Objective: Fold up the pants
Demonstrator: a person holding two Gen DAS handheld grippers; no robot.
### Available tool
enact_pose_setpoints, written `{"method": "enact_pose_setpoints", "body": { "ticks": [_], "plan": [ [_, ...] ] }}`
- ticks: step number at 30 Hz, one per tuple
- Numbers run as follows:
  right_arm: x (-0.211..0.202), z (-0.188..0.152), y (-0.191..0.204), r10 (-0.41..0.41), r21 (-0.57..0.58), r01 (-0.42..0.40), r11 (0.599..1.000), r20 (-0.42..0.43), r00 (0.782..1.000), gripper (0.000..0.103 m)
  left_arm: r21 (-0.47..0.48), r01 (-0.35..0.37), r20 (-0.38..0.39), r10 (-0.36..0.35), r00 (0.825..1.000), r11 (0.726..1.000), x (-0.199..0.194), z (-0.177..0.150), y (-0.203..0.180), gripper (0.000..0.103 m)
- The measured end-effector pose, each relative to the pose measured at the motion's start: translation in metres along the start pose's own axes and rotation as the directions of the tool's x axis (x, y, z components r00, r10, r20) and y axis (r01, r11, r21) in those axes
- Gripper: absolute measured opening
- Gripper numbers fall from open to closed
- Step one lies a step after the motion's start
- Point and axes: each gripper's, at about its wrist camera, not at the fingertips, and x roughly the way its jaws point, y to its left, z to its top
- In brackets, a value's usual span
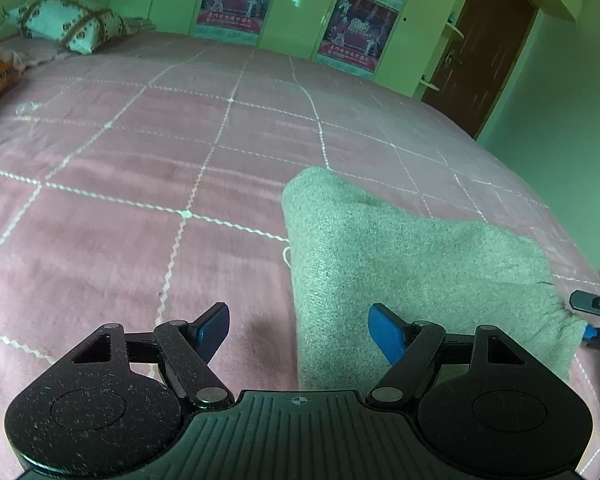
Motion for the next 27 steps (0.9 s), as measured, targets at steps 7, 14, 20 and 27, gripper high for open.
{"method": "enact_pose_setpoints", "body": {
  "ticks": [7,14,20,27],
  "plan": [
    [0.016,-0.001,-0.020,0.037,0.100,-0.033,0.994,-0.036,0.999,0.071,-0.176,0.185,-0.093,-0.204,0.975,0.967,0.027,-0.005,0.025,0.076],
    [0.038,0.001,-0.035,0.124,0.242,-0.108,0.964,-0.052,0.991,0.072,-0.375,0.316,-0.075,-0.368,0.927,0.871,0.054,0.003,0.051,0.076],
    [0.064,0.016,-0.023,0.129,0.212,-0.096,0.973,-0.147,0.981,0.073,-0.409,0.316,-0.126,-0.395,0.910,0.856,0.085,0.023,0.037,0.074],
    [0.061,0.035,0.010,0.114,0.023,-0.112,0.993,-0.200,0.973,0.044,-0.452,0.406,0.022,-0.445,0.895,0.794,0.068,0.009,0.039,0.026]
  ]
}}
